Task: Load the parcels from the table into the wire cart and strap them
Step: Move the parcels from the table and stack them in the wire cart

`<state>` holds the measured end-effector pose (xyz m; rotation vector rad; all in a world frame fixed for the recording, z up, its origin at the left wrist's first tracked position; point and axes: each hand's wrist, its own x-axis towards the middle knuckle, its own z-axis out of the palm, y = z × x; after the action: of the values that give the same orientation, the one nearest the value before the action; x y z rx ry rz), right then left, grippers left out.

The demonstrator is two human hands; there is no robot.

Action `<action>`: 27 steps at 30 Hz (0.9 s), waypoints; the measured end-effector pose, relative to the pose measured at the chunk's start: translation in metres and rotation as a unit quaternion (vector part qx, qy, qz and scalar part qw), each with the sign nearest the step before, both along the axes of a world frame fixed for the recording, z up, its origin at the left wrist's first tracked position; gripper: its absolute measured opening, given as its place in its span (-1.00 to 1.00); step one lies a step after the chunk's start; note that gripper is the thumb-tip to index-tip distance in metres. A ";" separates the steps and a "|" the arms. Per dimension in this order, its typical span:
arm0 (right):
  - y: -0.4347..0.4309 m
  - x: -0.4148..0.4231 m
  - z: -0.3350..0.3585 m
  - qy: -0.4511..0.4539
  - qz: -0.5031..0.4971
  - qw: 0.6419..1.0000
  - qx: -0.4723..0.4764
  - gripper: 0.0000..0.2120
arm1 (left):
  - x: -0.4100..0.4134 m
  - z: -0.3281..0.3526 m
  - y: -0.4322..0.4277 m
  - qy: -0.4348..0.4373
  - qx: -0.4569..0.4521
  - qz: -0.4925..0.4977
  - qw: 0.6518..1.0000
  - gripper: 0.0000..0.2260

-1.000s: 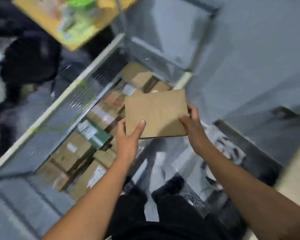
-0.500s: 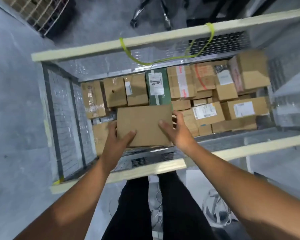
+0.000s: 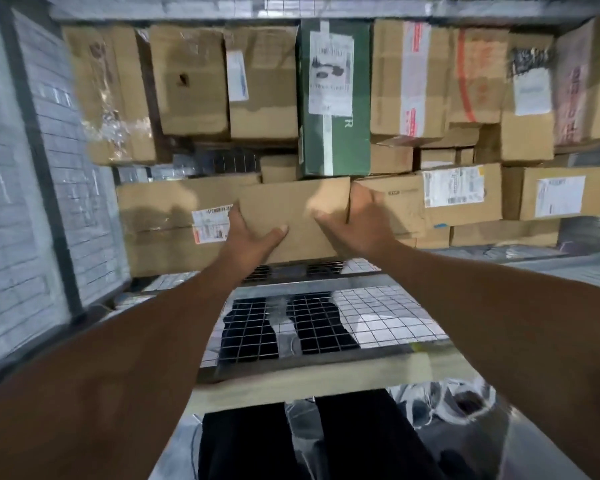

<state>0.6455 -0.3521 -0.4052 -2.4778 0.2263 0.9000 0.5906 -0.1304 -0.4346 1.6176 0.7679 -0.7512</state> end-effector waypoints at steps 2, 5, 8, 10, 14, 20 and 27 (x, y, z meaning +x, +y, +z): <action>-0.006 -0.003 -0.009 -0.069 0.077 0.992 -0.072 -0.16 | -0.003 -0.008 -0.005 -0.009 0.019 -0.001 1.000 -0.10; -0.014 -0.008 -0.011 -0.059 0.110 0.986 -0.113 -0.03 | -0.004 -0.008 -0.014 0.003 0.032 -0.005 0.999 -0.03; -0.011 -0.009 0.001 0.005 0.137 0.985 -0.107 0.09 | 0.006 0.002 -0.015 0.039 0.044 -0.021 0.998 0.02; -0.007 -0.003 0.018 0.034 0.099 0.989 -0.100 0.07 | 0.017 0.017 -0.013 0.070 0.057 -0.019 0.996 0.06; -0.012 0.002 0.076 0.073 0.035 0.995 -0.056 -0.08 | 0.031 0.074 -0.014 0.042 0.175 -0.053 0.982 -0.01; -0.045 -0.028 0.195 -0.053 -0.095 0.994 -0.019 -0.26 | 0.034 0.194 -0.054 -0.093 0.173 -0.157 0.968 -0.24; -0.124 -0.164 0.316 -0.224 -0.398 0.890 -0.016 -0.41 | -0.007 0.317 -0.176 -0.254 0.105 -0.334 0.902 -0.35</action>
<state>0.4813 -0.4765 -0.0888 -2.2042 0.9957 -0.0230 0.5832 -0.3062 -0.1172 2.1866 -0.1134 -0.6722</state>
